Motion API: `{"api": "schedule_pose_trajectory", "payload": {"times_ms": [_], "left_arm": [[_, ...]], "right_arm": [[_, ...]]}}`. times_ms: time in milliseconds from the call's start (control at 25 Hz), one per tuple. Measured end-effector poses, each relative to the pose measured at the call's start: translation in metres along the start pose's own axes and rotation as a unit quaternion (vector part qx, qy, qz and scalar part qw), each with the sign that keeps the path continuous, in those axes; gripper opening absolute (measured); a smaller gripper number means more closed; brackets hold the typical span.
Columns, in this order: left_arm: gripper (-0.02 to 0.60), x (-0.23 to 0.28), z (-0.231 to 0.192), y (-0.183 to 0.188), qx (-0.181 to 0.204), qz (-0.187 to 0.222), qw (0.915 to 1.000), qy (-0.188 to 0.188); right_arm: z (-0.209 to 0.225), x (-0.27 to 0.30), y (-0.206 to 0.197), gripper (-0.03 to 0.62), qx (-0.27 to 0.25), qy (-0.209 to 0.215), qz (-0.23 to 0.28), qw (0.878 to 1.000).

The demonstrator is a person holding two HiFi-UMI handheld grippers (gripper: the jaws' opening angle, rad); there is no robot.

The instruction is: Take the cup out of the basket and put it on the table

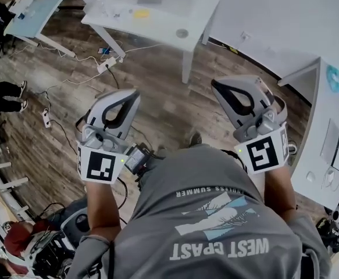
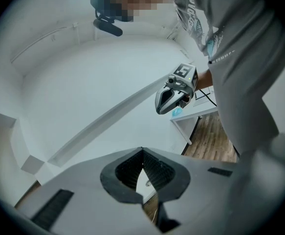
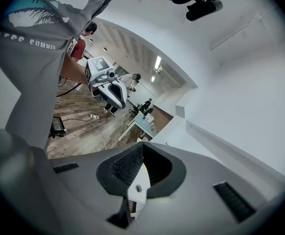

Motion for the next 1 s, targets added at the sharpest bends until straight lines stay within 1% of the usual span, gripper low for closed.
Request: {"api": "schedule_pose_trajectory", "payload": {"times_ms": [240,400,600,680,800,1000], "left_arm": [[0.009,0.018,-0.005,0.006,-0.009,-0.025,0.9996,0.008],[0.009,0.025,-0.018,-0.008,-0.017,-0.026,0.9995,0.008],[0.009,0.033,-0.043,-0.031,-0.017,0.004,0.9998,0.003],[0.009,0.034,-0.059,-0.04,-0.012,0.007,0.9999,-0.001],[0.009,0.032,-0.083,-0.055,-0.017,0.029,0.9994,0.006],[0.009,0.035,-0.109,-0.085,-0.013,0.045,0.9989,-0.011]], "right_arm": [[0.019,0.009,-0.02,0.011,0.01,0.014,0.017,1.0],[0.025,0.03,-0.026,0.011,0.015,0.023,0.014,1.0],[0.031,0.058,-0.018,0.011,0.014,0.018,0.002,1.0],[0.034,0.068,-0.014,0.011,0.015,0.013,-0.006,1.0],[0.041,0.089,-0.009,0.011,0.011,0.005,-0.022,1.0],[0.048,0.122,0.0,0.011,0.011,-0.013,-0.037,0.999]]}}
Point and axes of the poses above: the fingertips, and each gripper's own axes: x forward along the fingers, z to its right, y out of its top, the point moved 8 cm from there along -x, backward along the fingers, and after that the axes turned 5 degrees about -y, right-handed, at the moved point
